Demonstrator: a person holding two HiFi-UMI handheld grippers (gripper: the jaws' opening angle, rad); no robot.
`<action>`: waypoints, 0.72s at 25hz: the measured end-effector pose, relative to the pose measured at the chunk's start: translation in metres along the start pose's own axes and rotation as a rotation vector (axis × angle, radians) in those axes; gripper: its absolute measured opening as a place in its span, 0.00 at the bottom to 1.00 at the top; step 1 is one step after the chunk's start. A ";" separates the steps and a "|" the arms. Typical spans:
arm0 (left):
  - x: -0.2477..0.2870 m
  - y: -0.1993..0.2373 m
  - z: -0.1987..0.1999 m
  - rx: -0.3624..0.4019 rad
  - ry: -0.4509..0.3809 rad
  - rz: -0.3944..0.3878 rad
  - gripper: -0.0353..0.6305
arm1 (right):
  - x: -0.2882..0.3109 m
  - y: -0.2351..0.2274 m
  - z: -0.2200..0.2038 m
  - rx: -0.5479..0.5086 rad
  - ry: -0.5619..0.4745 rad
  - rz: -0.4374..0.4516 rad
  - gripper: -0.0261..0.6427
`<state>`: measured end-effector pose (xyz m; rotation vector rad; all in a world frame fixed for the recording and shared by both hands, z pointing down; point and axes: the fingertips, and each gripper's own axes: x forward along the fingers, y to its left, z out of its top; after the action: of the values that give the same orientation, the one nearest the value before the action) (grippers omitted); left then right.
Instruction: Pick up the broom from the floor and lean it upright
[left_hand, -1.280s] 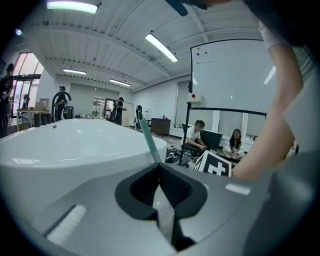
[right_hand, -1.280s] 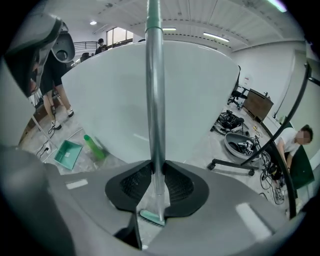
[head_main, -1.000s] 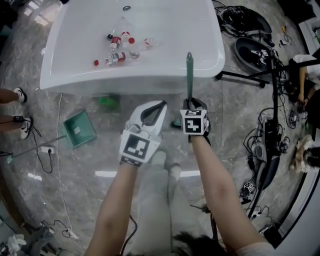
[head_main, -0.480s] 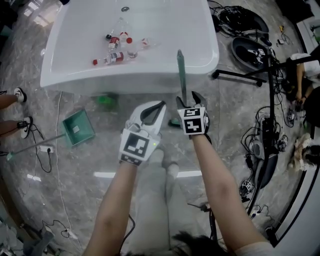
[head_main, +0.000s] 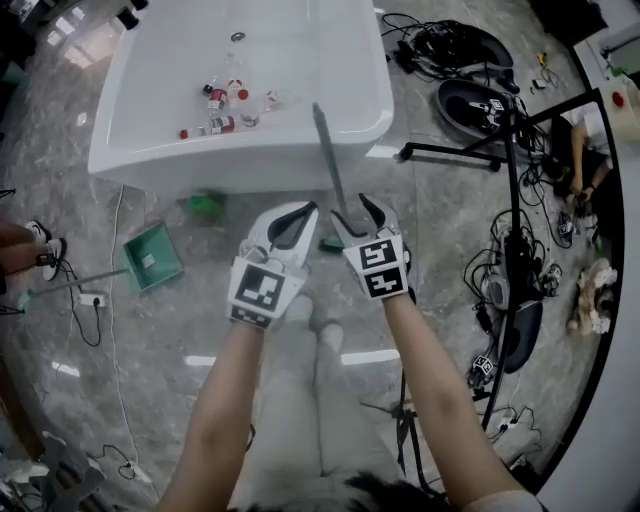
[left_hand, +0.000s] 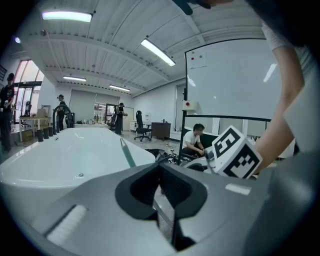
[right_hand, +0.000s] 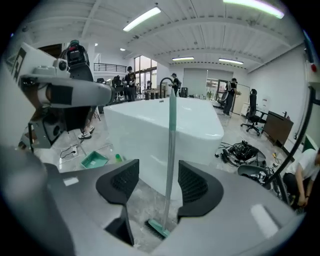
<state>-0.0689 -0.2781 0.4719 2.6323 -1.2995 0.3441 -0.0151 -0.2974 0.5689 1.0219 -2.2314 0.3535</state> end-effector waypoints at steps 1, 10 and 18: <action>-0.003 -0.006 0.006 0.002 -0.008 -0.001 0.05 | -0.012 0.001 0.005 0.007 -0.018 0.006 0.40; -0.035 -0.040 0.075 0.001 -0.083 0.012 0.05 | -0.119 0.013 0.072 -0.007 -0.204 0.026 0.13; -0.066 -0.074 0.159 0.066 -0.156 -0.030 0.05 | -0.217 0.020 0.144 0.028 -0.365 0.033 0.04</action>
<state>-0.0292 -0.2261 0.2958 2.7797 -1.3132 0.1821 0.0112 -0.2287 0.3180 1.1393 -2.5758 0.2253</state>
